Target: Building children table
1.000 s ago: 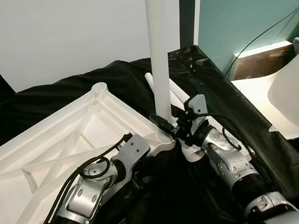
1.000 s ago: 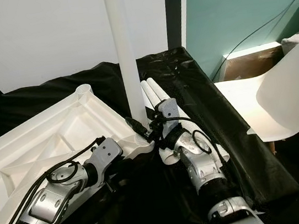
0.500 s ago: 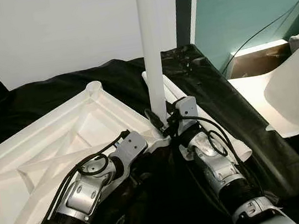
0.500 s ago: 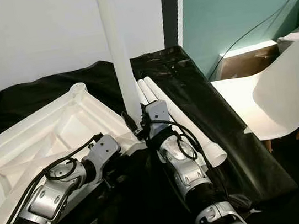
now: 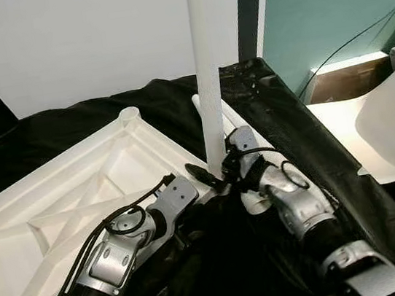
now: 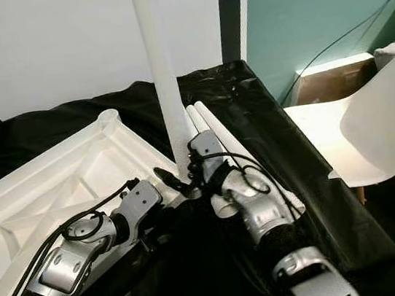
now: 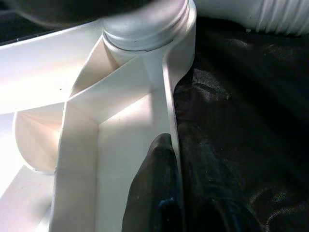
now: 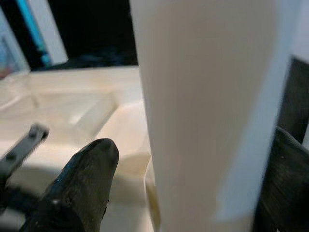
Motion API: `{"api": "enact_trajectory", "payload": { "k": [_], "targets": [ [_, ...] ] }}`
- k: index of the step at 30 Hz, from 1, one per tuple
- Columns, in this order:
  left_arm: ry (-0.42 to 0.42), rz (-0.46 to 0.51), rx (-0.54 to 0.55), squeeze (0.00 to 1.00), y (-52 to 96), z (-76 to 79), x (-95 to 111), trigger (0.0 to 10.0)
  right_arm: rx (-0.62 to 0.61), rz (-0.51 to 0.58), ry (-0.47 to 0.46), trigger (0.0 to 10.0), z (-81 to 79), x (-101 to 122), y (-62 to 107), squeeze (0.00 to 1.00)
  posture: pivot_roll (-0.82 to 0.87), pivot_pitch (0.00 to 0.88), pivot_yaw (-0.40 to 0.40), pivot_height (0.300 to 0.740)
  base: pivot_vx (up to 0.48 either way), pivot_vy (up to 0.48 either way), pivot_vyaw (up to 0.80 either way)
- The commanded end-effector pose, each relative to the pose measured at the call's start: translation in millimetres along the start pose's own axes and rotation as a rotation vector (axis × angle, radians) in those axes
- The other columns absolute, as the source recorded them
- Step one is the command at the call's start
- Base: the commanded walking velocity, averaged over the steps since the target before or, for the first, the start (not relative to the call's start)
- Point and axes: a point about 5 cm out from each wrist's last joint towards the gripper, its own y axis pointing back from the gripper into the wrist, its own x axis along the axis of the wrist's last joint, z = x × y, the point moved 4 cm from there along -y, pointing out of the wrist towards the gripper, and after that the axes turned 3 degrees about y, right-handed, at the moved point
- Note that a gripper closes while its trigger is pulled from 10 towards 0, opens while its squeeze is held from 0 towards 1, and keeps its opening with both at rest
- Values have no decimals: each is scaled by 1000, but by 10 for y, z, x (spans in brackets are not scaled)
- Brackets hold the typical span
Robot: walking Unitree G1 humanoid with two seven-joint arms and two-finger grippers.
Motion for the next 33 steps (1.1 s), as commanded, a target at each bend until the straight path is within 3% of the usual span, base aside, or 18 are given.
{"api": "enact_trajectory", "payload": {
  "k": [1, 8, 13, 14, 15, 21, 26, 30, 33],
  "targets": [
    [66, -139, -122, 0, -106, 253, -384, 10000, 101, -23, 22, 10000, 4, -17, 17, 0, 69, 0, 23, 740, 0, 0, 0],
    [64, -140, -121, 0, -105, 240, -380, 10000, 203, -90, 136, 10000, 209, 2, 67, 0, 75, 0, 21, 740, 0, 0, 0],
    [66, -140, -118, 0, -98, 240, -381, 10000, 261, -137, 186, 10000, 263, -18, 93, 0, 87, 0, 20, 740, 0, 0, 0],
    [67, -141, -117, 0, -92, 242, -385, 10000, 295, -152, 193, 3412, 267, -28, 110, 0, 93, 0, 19, 740, 0, 0, 0],
    [69, -142, -115, 0, -84, 243, -391, 10000, 335, -164, 193, 0, 262, -31, 130, 0, 98, 0, 18, 740, 0, 0, 0],
    [72, -146, -111, 0, -61, 241, -411, 10000, 431, -191, 191, 0, 262, -30, 176, 0, 101, 0, 18, 740, 0, 0, 0],
    [73, -146, -112, 0, -63, 248, -411, 10000, 432, -211, 194, 0, 322, -22, 190, 0, 95, 0, 20, 740, 0, 0, 0],
    [70, -144, -117, 0, -76, 258, -399, 10000, 422, -236, 148, 0, 335, -90, 244, 0, 91, 0, 21, 740, 0, 0, 0],
    [69, -143, -117, 0, -81, 261, -391, 10000, 400, -193, 89, 0, 273, -117, 239, 0, 95, 0, 16, 740, 0, 0, 0]
  ]
}}
